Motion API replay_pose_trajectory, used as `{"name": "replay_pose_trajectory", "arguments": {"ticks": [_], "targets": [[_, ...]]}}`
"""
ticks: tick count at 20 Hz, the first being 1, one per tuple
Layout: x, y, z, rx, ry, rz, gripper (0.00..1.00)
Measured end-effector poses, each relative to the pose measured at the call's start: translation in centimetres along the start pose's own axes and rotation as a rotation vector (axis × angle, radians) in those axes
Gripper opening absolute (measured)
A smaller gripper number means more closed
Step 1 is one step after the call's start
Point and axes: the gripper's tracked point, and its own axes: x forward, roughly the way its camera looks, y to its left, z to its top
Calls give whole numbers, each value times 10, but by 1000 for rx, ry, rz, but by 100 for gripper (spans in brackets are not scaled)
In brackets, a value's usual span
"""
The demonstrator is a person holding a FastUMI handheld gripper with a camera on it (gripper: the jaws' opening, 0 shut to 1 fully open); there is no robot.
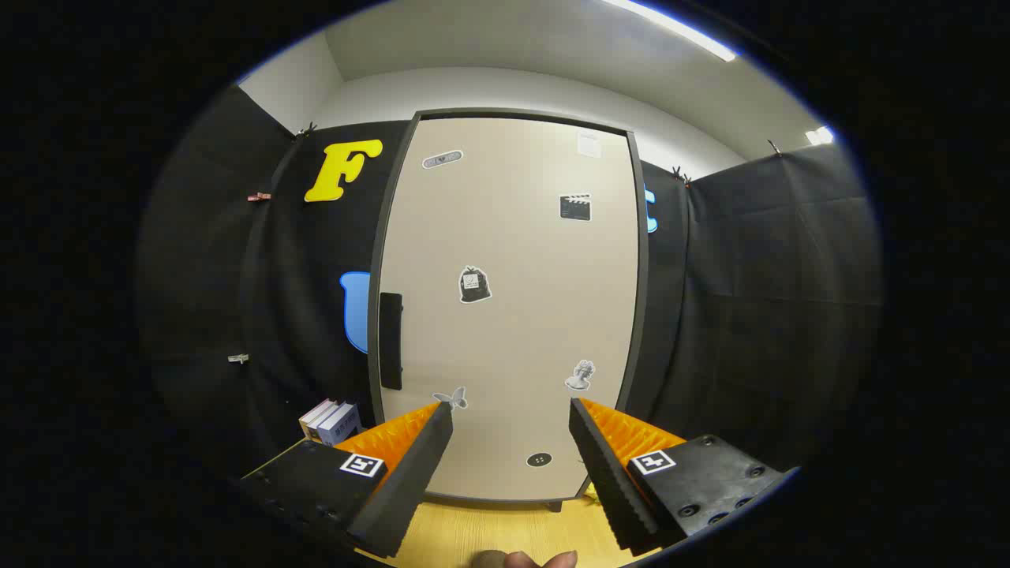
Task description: Open the shoe cabinet door, grab the shoes and put them into the shoe cabinet, then close the shoe cabinet door.
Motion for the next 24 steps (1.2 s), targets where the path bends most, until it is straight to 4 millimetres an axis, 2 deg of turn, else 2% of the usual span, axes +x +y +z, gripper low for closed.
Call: {"name": "replay_pose_trajectory", "arguments": {"ticks": [15,20,24], "targets": [[2,-4,-4,4,12,-20,97],[3,0,-5,-2,15,-19,97],[5,10,-4,9,19,-5,97]]}}
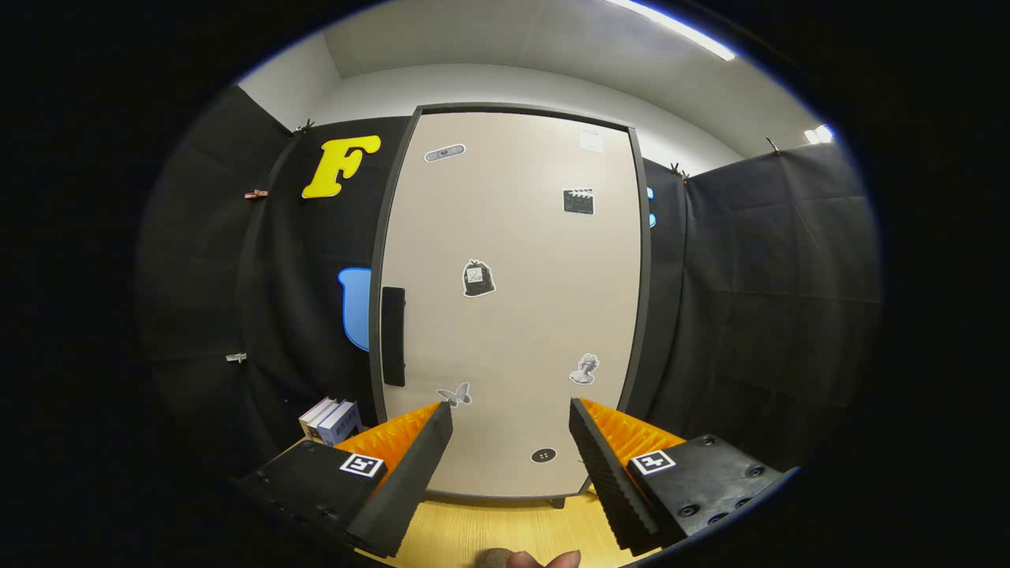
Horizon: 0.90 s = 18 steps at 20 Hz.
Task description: Open the shoe cabinet door, grab the shoes and put them into the shoe cabinet, then close the shoe cabinet door.
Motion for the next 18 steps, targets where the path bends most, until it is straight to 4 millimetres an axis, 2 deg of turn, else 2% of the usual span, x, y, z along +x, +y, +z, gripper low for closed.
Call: {"name": "replay_pose_trajectory", "arguments": {"ticks": [4,8,12,16,18], "targets": [[9,25,10,35,-3,38,97],[28,63,21,56,-17,83,97],[56,103,26,75,-21,116,97],[93,125,23,69,-11,107,97],[112,133,15,74,6,108,97]]}}
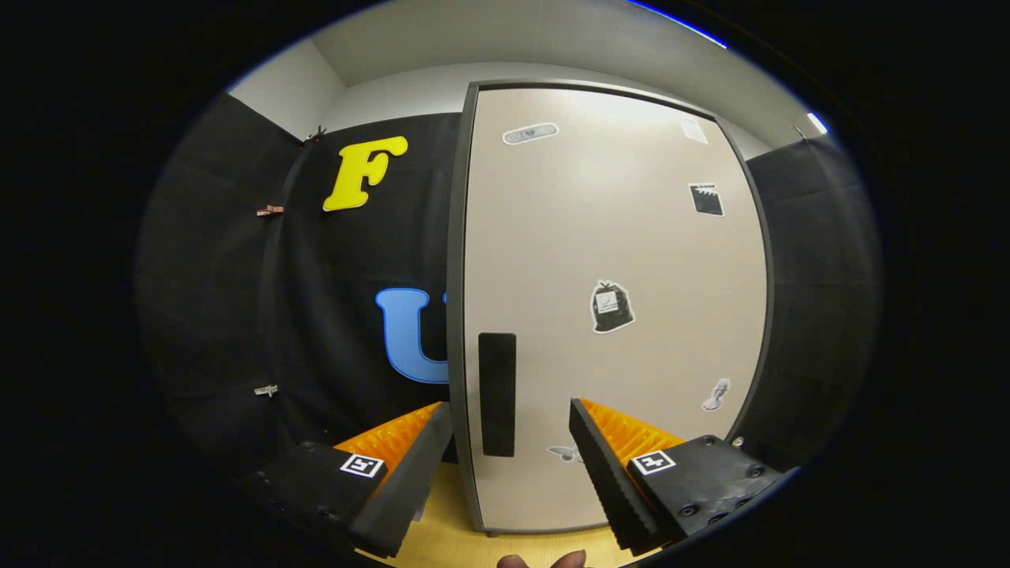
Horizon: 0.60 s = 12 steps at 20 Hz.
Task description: Open the shoe cabinet door, grab the shoes and put them into the shoe cabinet, then close the shoe cabinet door.
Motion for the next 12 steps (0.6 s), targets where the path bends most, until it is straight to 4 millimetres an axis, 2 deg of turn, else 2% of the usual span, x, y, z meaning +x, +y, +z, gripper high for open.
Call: {"name": "replay_pose_trajectory", "arguments": {"ticks": [4,6,8,11,12], "targets": [[37,6,-21,28,43,-5,98],[51,8,-25,21,40,-7,93],[62,4,-30,-4,48,-39,82],[60,0,-22,-34,5,-65,42],[63,1,-25,-11,2,-66,45]]}}
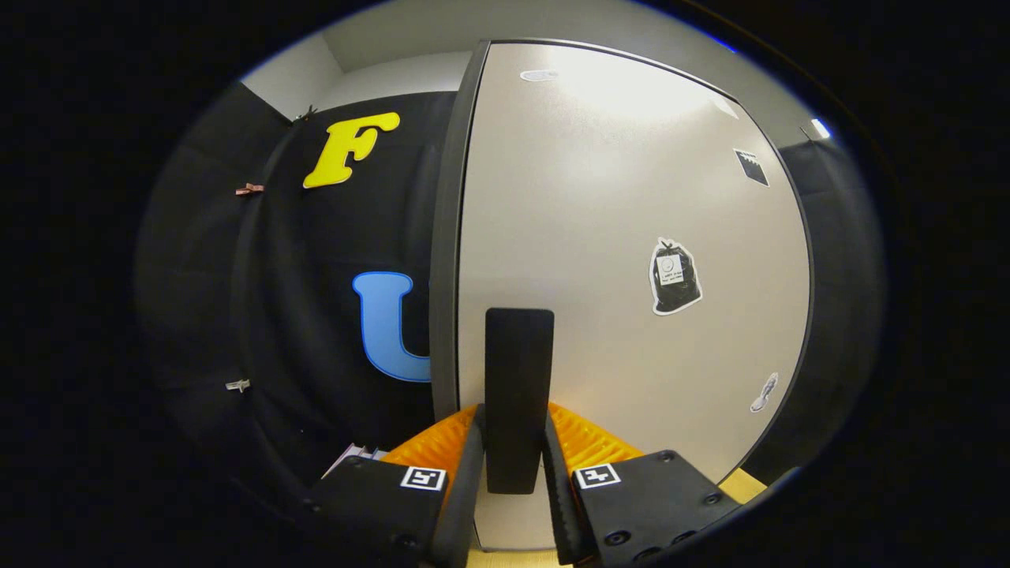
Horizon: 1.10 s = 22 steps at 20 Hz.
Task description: Open the shoe cabinet door, grab the shoes and put them into the shoe cabinet, then close the shoe cabinet door.
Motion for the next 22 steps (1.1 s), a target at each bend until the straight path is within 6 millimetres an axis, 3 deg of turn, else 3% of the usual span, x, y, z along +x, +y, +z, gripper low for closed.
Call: {"name": "replay_pose_trajectory", "arguments": {"ticks": [3,5,8,14,18,22], "targets": [[-2,0,2,11,18,19,25],[-4,1,0,-8,19,36,20],[-17,2,2,3,29,65,20],[-66,-6,5,31,48,137,20],[-108,-27,5,44,47,162,20],[-134,-44,8,49,67,199,20]]}}
